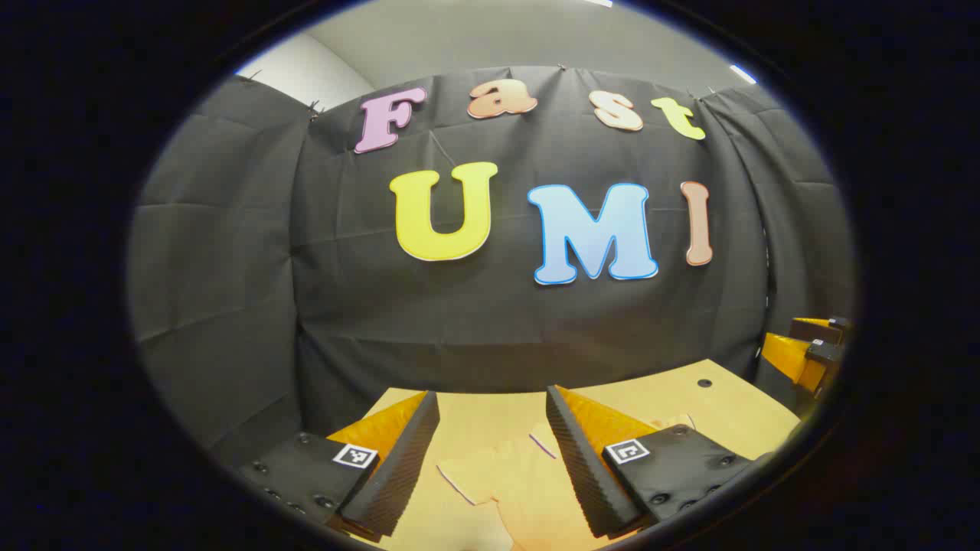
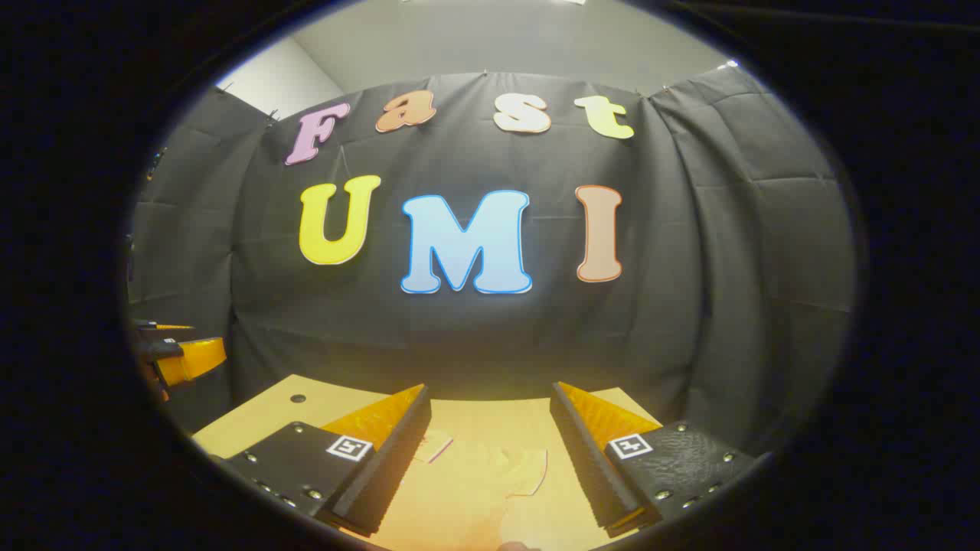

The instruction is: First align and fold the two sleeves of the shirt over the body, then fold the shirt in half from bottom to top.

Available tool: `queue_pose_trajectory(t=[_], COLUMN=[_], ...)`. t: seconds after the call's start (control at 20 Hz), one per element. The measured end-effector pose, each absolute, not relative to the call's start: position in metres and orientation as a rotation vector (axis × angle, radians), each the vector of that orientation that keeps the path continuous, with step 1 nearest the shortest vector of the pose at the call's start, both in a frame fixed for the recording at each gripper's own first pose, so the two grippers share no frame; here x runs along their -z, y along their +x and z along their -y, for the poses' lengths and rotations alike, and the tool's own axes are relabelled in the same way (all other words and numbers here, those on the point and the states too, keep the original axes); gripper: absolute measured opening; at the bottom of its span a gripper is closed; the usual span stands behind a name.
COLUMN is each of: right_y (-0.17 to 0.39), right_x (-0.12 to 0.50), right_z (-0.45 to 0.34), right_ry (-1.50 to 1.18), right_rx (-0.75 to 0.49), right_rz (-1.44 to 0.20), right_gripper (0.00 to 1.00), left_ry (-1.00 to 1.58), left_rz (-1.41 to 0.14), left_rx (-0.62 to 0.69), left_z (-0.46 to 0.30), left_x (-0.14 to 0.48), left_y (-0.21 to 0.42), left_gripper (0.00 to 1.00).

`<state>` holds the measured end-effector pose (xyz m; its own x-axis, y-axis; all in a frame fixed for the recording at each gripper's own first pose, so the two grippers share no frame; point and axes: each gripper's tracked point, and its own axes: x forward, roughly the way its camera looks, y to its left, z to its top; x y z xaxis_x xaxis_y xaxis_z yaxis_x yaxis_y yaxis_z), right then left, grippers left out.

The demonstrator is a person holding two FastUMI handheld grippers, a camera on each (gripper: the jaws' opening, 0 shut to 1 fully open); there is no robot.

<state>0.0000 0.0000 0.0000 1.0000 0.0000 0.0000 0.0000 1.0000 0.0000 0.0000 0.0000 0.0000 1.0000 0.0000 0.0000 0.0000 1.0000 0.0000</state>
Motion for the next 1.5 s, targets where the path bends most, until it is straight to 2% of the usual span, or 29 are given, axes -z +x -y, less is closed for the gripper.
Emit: queue_pose_trajectory(t=[0.9, 1.2, 1.5], right_y=[0.015, 0.035, 0.08], right_x=[0.022, 0.041, 0.077], right_z=[0.021, 0.021, 0.031], right_ry=[0.031, 0.029, 0.037], right_rx=[0.005, 0.002, 0.023], right_rz=[-0.053, -0.103, -0.178], right_gripper=[0.97, 0.97, 0.97], left_ry=[0.046, 0.055, 0.066], left_rz=[-0.008, -0.037, -0.052], left_rx=[0.031, 0.046, 0.059], left_z=[-0.01, -0.011, -0.026], left_x=[0.007, 0.013, 0.021], left_y=[0.021, 0.023, 0.014], left_gripper=[0.94, 0.94, 0.94])
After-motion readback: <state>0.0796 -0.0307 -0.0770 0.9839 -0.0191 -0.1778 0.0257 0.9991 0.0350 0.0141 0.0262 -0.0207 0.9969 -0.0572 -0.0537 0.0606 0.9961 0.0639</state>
